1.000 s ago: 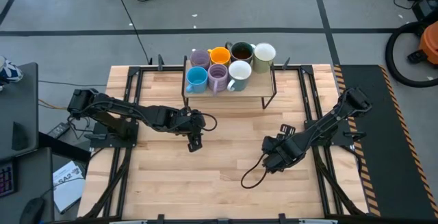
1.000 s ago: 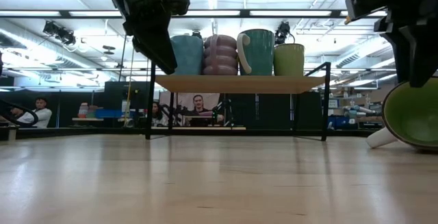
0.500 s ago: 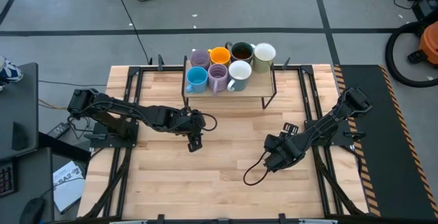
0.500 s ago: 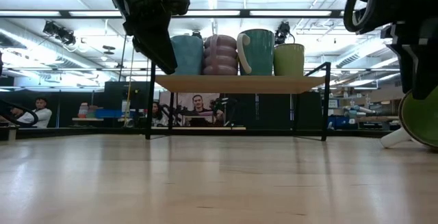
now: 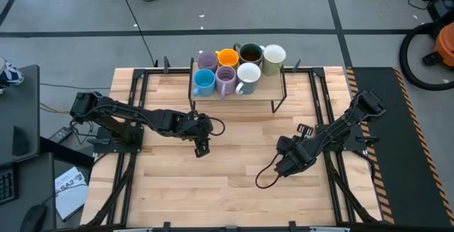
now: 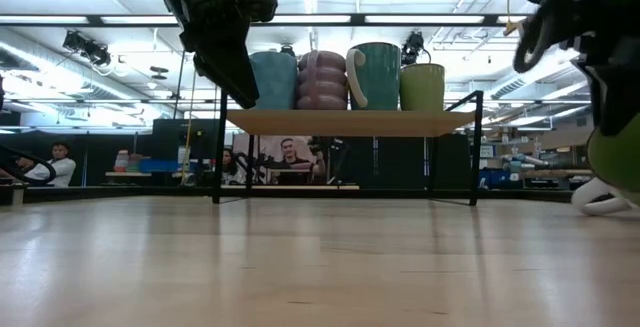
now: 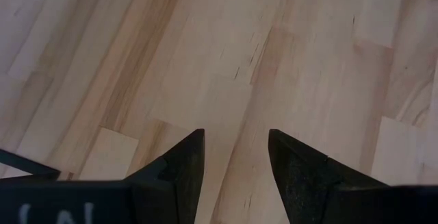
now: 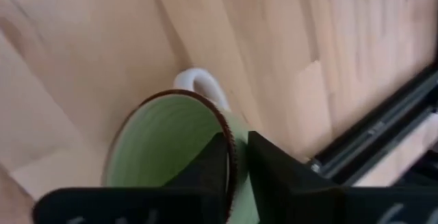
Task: Place coffee mugs
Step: Put the light green mug on the shelf
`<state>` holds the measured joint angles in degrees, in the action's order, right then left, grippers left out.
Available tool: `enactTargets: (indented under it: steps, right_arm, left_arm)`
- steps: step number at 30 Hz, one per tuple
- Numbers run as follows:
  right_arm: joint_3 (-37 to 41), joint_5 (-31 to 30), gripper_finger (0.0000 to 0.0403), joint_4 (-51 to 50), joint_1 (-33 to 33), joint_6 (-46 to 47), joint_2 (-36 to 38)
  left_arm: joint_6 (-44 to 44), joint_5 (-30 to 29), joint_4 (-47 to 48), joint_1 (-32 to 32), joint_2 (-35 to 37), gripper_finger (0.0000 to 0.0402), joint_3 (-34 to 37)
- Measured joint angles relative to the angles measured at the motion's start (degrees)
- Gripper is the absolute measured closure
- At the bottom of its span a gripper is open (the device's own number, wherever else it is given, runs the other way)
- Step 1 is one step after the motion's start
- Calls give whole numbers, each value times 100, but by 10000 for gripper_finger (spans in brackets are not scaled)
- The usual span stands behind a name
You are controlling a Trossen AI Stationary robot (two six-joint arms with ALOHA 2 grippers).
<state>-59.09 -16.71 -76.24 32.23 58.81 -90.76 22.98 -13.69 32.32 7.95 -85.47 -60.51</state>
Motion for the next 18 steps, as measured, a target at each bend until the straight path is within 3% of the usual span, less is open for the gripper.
enactTargets:
  steps: [5,18]
  right_arm:
    - [-2,114,374,-339,0,82,0]
    - [-512,516,380,-265,-1,-164,-10]
  left_arm:
    - [0,-1,0,1,0,232,0]
    - [-2,-2,-1,2,2,232,0]
